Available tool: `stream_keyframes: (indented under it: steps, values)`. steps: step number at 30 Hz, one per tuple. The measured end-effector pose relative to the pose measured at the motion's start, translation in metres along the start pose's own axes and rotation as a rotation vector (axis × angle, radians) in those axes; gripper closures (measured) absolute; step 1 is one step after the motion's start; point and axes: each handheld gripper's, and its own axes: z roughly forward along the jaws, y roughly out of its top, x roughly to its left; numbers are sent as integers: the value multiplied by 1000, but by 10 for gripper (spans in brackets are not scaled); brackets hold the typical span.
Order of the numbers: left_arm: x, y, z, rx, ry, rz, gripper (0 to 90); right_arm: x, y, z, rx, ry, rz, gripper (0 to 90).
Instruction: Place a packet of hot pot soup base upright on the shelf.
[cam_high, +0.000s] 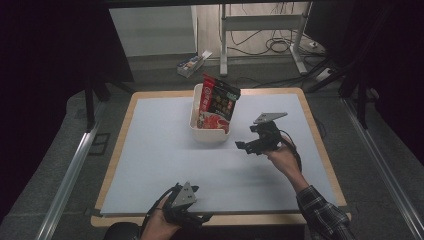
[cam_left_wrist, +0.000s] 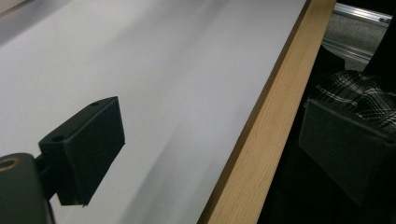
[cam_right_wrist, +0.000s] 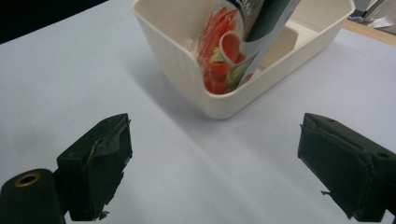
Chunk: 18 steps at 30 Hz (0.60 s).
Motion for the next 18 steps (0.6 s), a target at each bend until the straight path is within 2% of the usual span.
stream_keyframes:
  steps: [18]
  values:
    - [-1,0,0,13,14,16,69,15,-20,-27,10,-1,-22,98]
